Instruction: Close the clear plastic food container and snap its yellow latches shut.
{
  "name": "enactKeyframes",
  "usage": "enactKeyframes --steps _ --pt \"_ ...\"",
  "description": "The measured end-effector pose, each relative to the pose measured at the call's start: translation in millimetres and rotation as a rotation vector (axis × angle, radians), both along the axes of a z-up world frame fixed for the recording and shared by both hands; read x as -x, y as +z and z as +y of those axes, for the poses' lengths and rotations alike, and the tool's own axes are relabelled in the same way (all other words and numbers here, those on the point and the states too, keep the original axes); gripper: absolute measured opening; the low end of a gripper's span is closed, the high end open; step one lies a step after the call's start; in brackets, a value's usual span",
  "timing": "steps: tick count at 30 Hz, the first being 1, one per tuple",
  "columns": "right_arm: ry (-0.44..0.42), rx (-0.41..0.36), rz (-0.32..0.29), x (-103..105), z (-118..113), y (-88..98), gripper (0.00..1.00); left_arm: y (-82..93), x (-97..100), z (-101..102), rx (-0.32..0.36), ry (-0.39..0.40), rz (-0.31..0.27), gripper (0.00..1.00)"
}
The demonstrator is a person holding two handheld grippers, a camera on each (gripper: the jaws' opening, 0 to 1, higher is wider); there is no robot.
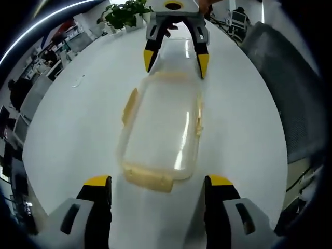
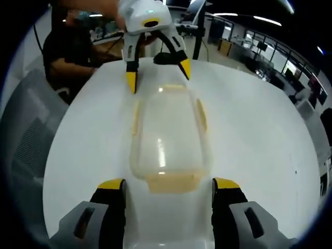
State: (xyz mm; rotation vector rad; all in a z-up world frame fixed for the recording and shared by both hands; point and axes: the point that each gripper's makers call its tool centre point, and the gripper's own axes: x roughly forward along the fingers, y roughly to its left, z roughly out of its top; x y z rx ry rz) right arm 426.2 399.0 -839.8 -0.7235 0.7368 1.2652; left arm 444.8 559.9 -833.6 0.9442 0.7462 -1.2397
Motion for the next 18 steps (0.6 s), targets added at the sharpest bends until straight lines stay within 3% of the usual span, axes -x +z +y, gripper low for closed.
enactKeyframes --steps 5,11,18 --pt "0.015 0.013 0.018 0.3 1.5 -1.9 0.66 -2.0 -0.2 -0.8 -0.003 -0.017 0.039 0.64" --pt "0.022 0.018 0.046 -1.4 4.9 -3.8 0.64 -3.2 -9.5 1.4 -0.012 -0.03 0.051 0.61" --pt "0.007 0.013 0.068 -4.6 6.3 -4.7 0.61 -5.0 -6.0 -1.8 -0.015 -0.092 0.095 0.58"
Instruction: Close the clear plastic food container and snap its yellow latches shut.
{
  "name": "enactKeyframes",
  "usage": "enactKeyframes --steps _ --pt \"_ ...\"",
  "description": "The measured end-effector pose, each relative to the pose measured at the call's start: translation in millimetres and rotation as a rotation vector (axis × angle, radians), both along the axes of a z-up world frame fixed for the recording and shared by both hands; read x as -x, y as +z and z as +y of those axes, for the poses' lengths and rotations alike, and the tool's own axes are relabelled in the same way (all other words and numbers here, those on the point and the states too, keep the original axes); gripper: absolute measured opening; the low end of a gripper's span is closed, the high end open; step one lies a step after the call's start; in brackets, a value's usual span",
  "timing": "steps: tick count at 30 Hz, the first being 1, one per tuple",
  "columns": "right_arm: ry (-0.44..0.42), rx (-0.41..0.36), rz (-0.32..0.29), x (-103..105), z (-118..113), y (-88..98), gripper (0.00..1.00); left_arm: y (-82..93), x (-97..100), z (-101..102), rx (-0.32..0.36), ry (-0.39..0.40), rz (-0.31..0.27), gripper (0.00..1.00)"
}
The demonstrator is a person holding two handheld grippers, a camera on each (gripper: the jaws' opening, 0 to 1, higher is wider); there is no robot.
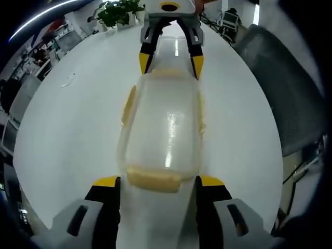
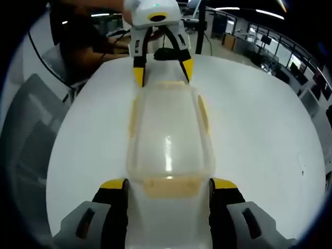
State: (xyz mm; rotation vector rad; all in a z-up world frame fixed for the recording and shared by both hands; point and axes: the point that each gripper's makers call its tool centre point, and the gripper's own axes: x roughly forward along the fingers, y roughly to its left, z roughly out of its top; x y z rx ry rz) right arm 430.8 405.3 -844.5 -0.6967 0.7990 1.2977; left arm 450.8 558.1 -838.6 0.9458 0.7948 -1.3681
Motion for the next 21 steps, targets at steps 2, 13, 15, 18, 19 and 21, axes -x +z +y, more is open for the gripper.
enactKeyframes --steps 2,13,15,18,19,21 --pt "0.008 -0.003 0.0 0.3 0.6 0.0 0.58 -0.9 1.2 -1.5 0.001 -0.041 0.006 0.55" --pt "0.031 0.002 0.004 1.7 -4.3 1.5 0.39 -0.7 1.6 4.3 -0.028 -0.058 0.034 0.39" --pt "0.036 0.005 0.001 1.6 -4.2 1.6 0.39 -1.5 1.7 2.5 -0.031 -0.062 0.032 0.39" --pt "0.036 0.01 0.001 1.5 -3.9 1.5 0.39 -1.6 3.3 1.4 -0.044 -0.066 0.023 0.39" --pt "0.038 0.01 0.001 1.4 -4.2 1.3 0.39 -1.5 3.4 1.1 -0.046 -0.073 0.018 0.39" --pt "0.038 0.008 0.001 1.1 -4.0 1.4 0.39 -1.4 3.1 1.2 -0.046 -0.073 0.019 0.39"
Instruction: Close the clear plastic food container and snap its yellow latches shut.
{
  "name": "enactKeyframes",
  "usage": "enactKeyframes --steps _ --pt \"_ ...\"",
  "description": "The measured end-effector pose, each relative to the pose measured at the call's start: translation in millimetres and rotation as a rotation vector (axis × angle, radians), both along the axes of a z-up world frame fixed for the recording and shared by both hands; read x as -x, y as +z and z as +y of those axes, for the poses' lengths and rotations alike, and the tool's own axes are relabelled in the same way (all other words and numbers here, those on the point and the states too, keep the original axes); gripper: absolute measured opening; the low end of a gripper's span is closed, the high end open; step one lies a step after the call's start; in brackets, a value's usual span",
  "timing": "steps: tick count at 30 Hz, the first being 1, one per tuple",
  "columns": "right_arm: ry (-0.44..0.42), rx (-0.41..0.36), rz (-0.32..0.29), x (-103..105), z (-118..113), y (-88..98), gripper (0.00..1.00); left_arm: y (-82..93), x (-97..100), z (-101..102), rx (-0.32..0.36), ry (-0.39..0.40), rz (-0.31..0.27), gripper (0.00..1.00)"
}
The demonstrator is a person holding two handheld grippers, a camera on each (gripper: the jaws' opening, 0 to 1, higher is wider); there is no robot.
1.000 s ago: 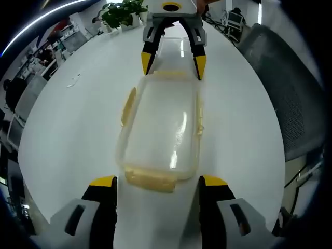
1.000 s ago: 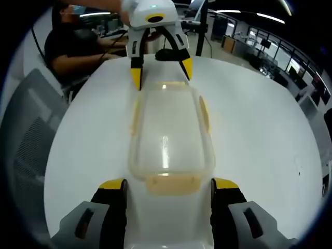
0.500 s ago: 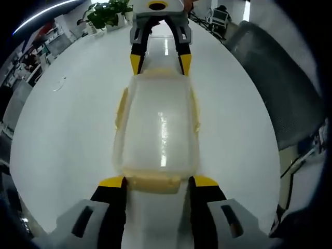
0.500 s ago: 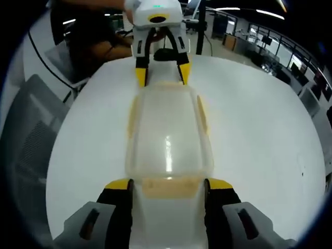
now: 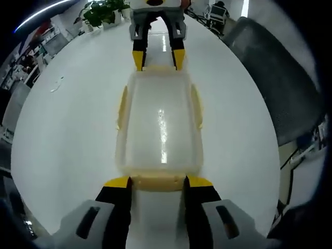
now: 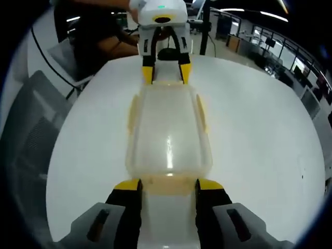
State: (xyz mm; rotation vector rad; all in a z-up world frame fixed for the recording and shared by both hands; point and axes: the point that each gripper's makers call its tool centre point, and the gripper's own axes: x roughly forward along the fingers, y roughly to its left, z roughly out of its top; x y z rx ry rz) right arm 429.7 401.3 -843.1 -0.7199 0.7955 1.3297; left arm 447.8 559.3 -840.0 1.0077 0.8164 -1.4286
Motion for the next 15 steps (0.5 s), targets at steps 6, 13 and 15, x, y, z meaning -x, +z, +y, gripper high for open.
enactKeyframes --steps 6,13,15 --pt "-0.001 -0.001 0.0 0.5 0.7 -0.1 0.39 0.1 0.4 -1.0 -0.005 -0.014 -0.004 0.39" --pt "-0.009 0.01 0.009 0.7 1.1 -0.1 0.39 0.1 0.4 -0.9 -0.023 0.008 -0.024 0.39" --pt "-0.009 -0.001 0.008 1.2 0.9 0.4 0.39 0.8 -0.7 0.2 -0.014 0.035 -0.025 0.39"
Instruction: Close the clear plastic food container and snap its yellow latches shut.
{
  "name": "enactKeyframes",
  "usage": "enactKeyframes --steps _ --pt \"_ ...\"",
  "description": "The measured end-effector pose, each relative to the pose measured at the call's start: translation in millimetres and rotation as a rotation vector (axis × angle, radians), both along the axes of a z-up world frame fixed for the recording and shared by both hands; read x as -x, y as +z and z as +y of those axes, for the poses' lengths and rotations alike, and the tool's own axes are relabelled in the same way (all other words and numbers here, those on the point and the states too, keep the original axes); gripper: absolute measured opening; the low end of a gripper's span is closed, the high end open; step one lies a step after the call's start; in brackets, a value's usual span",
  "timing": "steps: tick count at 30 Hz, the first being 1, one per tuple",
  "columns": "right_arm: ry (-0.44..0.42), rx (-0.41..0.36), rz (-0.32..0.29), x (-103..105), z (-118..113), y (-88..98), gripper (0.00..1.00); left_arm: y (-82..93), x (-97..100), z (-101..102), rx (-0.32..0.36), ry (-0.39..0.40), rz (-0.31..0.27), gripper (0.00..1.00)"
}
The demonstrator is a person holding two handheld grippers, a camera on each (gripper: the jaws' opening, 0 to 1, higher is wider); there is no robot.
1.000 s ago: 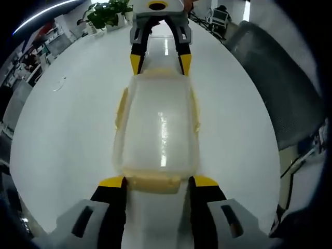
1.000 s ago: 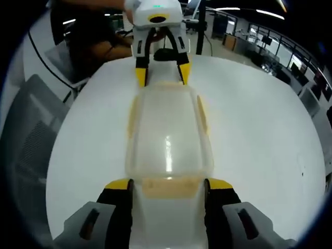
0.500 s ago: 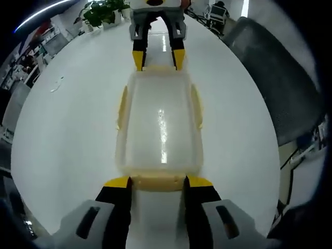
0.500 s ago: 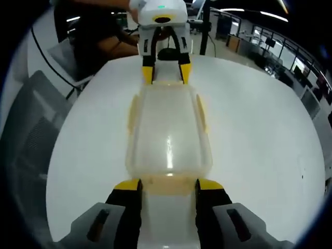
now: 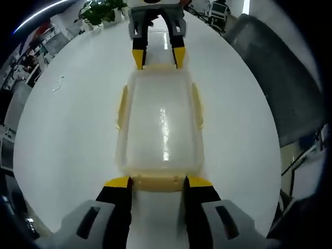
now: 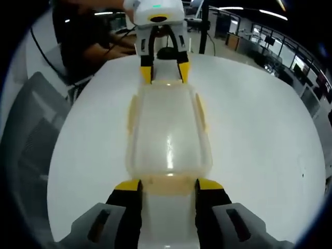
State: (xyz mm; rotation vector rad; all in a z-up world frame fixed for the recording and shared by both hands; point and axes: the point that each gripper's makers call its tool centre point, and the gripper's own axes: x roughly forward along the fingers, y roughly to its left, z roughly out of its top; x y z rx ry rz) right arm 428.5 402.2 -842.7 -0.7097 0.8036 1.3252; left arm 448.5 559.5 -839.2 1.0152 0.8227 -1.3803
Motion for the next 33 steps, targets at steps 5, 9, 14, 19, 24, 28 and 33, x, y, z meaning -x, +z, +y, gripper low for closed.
enactKeyframes --steps 5,9,14,19,24,28,33 --pt "0.0 -0.008 0.011 2.0 1.0 2.0 0.38 1.0 2.5 1.5 -0.008 0.008 -0.023 0.38" --pt "0.008 0.0 0.004 3.0 1.4 5.5 0.38 0.3 2.4 1.9 -0.018 0.016 -0.015 0.38" --pt "0.015 0.009 -0.011 1.0 -5.5 10.5 0.38 7.1 2.9 -3.3 -0.006 0.021 -0.015 0.38" --pt "0.018 0.003 -0.024 -0.4 -9.5 18.1 0.38 16.4 3.3 -7.5 0.006 0.022 -0.024 0.38" --pt "0.026 0.01 -0.035 -0.2 -13.9 24.8 0.38 26.3 5.2 -11.1 0.022 0.03 -0.027 0.38" --pt "0.038 0.002 -0.034 -0.2 -15.4 30.2 0.38 33.6 9.6 -12.5 0.028 0.043 -0.01 0.38" --pt "0.049 0.014 -0.037 2.2 -17.9 37.2 0.38 44.2 12.5 -15.5 0.026 0.043 -0.024 0.38"
